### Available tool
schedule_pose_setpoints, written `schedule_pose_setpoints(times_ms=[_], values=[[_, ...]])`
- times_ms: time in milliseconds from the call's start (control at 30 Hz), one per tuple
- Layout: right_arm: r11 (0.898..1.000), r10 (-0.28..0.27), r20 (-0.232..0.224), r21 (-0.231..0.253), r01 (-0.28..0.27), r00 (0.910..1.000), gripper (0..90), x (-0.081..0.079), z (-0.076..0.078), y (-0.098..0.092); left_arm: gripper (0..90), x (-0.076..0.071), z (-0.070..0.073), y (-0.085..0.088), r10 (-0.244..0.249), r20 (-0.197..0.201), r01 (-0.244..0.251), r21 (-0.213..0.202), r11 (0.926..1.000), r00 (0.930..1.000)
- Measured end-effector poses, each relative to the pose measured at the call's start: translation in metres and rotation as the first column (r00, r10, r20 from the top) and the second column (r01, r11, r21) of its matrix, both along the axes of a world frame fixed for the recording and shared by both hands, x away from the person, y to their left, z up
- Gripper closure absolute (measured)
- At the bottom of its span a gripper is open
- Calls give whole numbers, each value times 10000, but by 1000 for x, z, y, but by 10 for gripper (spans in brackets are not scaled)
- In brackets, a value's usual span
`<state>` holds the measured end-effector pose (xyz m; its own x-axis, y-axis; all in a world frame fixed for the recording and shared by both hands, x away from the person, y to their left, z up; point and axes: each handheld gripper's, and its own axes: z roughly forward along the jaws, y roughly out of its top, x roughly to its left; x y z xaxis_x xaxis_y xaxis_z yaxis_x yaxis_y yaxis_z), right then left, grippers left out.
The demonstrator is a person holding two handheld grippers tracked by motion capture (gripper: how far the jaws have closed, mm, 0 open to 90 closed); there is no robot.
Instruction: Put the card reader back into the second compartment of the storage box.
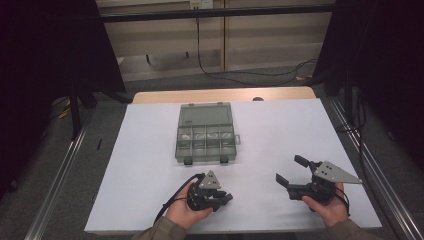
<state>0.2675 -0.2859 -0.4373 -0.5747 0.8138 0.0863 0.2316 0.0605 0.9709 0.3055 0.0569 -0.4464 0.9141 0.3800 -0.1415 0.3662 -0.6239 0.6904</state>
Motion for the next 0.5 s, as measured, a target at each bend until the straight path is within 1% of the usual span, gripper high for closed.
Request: schedule_pose_setpoints(times_ms=[33, 167, 333, 367, 467, 500], values=[[10000, 1, -5, 1, -1, 10000, 67, 0, 0, 0, 737, 1, -1, 1, 60, 20, -60, -43, 10000, 10000], [10000, 7, -1, 5, -7, 10000, 67, 0, 0, 0, 675, 0, 0, 1, 158, 64, -158, 7, 9999, 9999], [10000, -18, 10, -23, 18, 10000, 68, 0, 0, 0, 688, 0, 2, 4, 156, -135, -154, 160, 9998, 9998], [10000, -20, 16, -18, 20, 10000, 68, 0, 0, 0, 688, 0, 2, 4, 178, -212, -175, 130, 9998, 9996], [10000, -55, 36, -13, 55, 10000, 68, 0, 0, 0, 676, -1, 2, 3, 119, -176, -115, 229, 9997, 9998], [10000, -65, 78, -34, 66, 9999, 68, 0, 0, -1, 673, -2, 2, 3, 105, -124, -101, 324, 9994, 9999]])
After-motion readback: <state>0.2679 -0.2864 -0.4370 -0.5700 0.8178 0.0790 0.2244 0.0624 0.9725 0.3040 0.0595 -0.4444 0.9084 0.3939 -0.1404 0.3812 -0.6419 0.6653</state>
